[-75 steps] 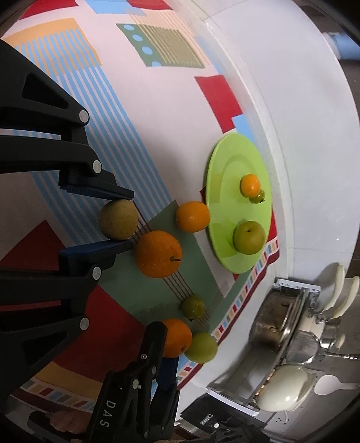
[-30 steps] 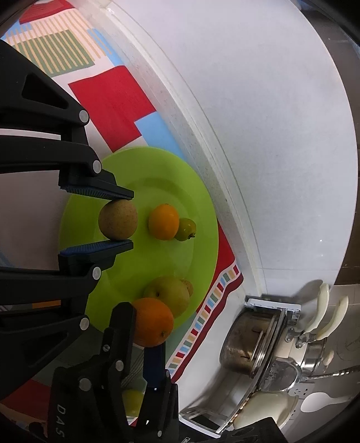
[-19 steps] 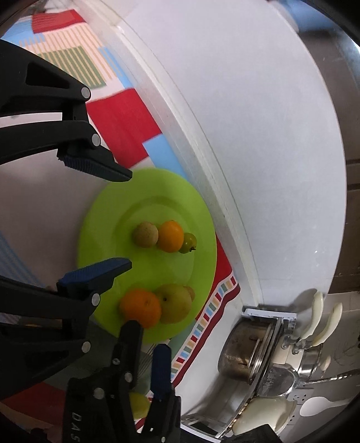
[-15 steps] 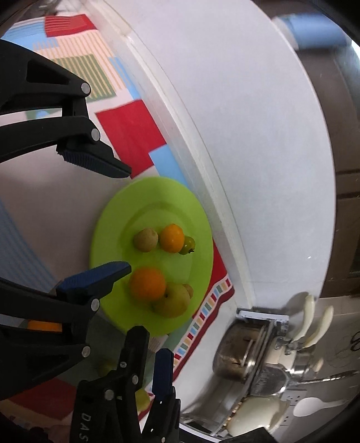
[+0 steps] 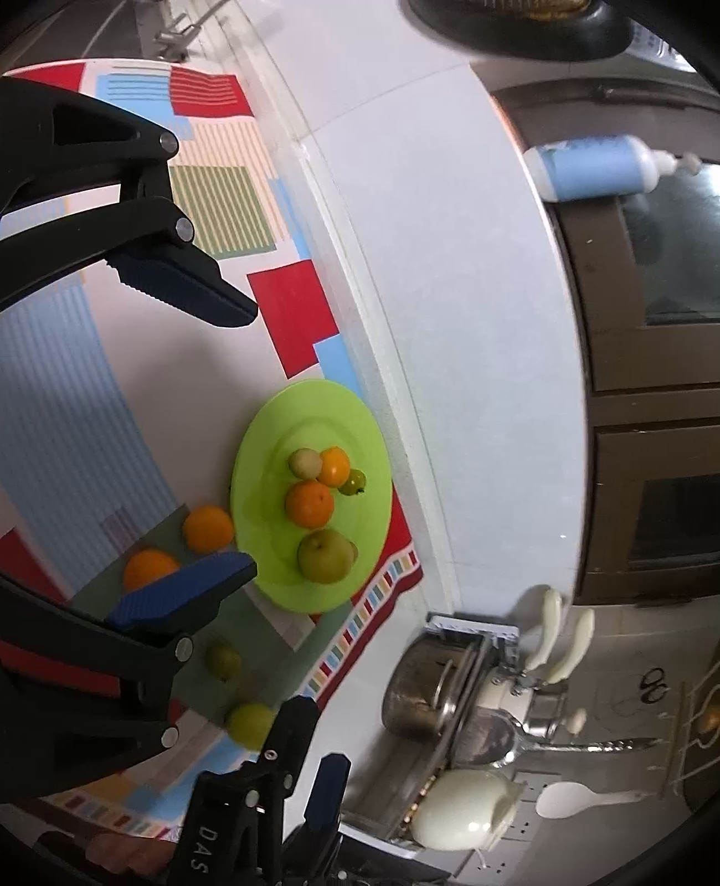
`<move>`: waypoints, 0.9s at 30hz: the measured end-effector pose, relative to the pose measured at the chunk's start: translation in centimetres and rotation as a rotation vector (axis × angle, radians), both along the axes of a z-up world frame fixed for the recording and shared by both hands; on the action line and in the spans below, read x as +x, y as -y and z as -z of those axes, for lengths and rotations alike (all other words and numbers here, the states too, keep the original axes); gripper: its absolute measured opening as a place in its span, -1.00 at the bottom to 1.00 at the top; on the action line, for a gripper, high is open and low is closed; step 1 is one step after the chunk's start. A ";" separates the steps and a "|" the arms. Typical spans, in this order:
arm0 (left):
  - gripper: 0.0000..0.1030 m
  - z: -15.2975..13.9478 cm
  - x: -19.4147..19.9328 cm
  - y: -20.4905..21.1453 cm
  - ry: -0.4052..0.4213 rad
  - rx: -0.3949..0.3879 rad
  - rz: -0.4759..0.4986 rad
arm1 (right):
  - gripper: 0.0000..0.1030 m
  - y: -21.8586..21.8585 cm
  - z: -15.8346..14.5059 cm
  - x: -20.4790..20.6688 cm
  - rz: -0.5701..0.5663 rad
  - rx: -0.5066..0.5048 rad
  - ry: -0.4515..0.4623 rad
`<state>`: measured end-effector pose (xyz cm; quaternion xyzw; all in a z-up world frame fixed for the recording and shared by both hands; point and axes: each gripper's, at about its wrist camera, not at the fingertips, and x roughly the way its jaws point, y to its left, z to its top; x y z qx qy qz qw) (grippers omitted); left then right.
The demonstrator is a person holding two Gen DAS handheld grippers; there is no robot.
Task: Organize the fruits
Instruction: 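Withdraw both grippers from the plate toward the remaining fruits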
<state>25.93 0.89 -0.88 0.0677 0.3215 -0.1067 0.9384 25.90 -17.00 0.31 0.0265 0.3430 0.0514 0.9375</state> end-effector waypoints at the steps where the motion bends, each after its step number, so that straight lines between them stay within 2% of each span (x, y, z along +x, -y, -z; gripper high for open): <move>1: 0.66 -0.3 -0.5 0.2 0.008 0.001 -0.002 | 0.49 0.4 -0.3 -0.6 0.017 0.001 0.012; 8: 0.77 -1.1 -3.8 1.8 0.042 0.009 -0.009 | 0.49 3.2 -1.6 -4.0 0.106 -0.013 0.064; 13: 0.78 -0.6 -5.3 3.1 0.047 0.026 -0.004 | 0.49 4.7 -1.2 -5.8 0.141 -0.028 0.057; 19: 0.79 0.9 -5.7 4.4 0.022 0.052 -0.004 | 0.49 6.1 -0.2 -6.8 0.163 -0.061 0.029; 27: 0.78 4.1 -4.5 5.5 -0.083 0.059 -0.014 | 0.49 7.1 2.2 -5.4 0.135 -0.080 -0.032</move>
